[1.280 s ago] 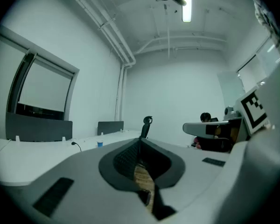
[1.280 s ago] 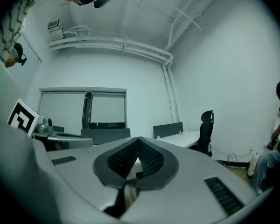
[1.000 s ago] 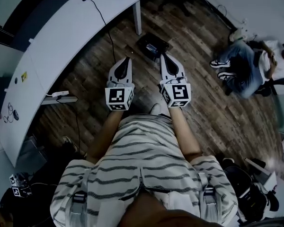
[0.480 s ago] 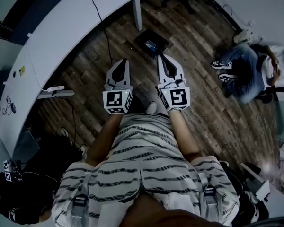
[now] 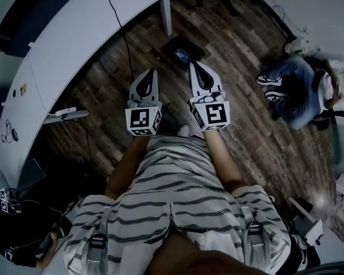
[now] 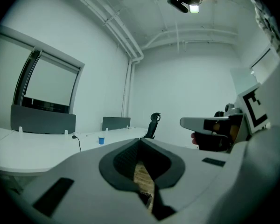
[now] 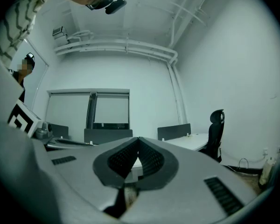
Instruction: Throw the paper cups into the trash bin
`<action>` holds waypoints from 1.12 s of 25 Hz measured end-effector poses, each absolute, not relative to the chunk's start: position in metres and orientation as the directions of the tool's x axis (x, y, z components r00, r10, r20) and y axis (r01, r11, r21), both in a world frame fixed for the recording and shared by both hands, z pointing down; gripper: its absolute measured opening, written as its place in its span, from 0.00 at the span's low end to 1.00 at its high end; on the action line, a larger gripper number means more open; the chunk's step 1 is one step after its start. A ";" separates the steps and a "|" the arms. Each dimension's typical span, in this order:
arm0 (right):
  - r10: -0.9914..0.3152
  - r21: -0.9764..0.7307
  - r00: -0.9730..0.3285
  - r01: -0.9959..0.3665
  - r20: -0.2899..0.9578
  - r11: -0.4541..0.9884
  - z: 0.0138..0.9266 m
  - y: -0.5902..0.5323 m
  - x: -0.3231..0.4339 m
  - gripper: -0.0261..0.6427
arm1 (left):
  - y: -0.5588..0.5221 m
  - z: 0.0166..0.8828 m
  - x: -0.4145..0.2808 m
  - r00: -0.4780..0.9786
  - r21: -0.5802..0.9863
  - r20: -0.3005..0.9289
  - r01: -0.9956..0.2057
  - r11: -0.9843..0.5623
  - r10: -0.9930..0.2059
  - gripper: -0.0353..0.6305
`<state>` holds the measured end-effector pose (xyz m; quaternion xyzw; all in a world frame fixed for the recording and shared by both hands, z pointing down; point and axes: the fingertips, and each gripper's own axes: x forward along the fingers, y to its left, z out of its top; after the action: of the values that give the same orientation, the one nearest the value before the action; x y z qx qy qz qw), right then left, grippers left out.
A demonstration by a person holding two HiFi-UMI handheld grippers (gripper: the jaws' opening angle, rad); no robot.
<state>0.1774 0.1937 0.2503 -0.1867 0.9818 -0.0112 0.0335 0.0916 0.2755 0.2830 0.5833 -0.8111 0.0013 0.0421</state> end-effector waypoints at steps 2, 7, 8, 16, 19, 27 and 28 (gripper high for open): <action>-0.370 -0.035 -0.927 -0.368 -0.065 0.929 0.250 0.182 0.159 0.05 | 0.262 0.285 0.075 -0.300 0.059 0.067 -0.951 0.304 -0.952 0.09; -0.382 -0.027 -0.922 -0.381 -0.066 0.924 0.249 0.152 0.099 0.05 | 0.223 0.276 0.022 -0.240 0.084 0.042 -0.966 0.243 -0.970 0.09; -0.385 -0.023 -0.921 -0.385 -0.064 0.923 0.247 0.145 0.085 0.05 | 0.214 0.275 0.006 -0.236 0.082 0.044 -0.968 0.239 -0.971 0.09; -0.447 -0.023 -0.893 -0.446 -0.051 0.895 0.234 0.087 -0.013 0.05 | 0.148 0.268 -0.100 -0.179 0.079 0.068 -0.980 0.184 -0.982 0.09; -0.475 -0.028 -0.880 -0.474 -0.031 0.880 0.235 0.072 -0.043 0.05 | 0.129 0.268 -0.135 -0.162 0.069 0.082 -0.983 0.167 -0.983 0.09; -0.533 -0.035 -0.846 -0.532 -0.003 0.846 0.239 0.041 -0.105 0.05 | 0.087 0.276 -0.199 -0.079 0.054 0.126 -0.995 0.086 -0.989 0.09; -0.541 -0.033 -0.841 -0.541 0.002 0.841 0.239 0.038 -0.110 0.05 | 0.082 0.277 -0.204 -0.071 0.054 0.127 -0.995 0.079 -0.989 0.09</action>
<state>-0.1096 0.0376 0.2393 -0.2819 0.9593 -0.0160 0.0039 -0.2045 0.0825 0.2769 0.6783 -0.7315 0.0234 0.0652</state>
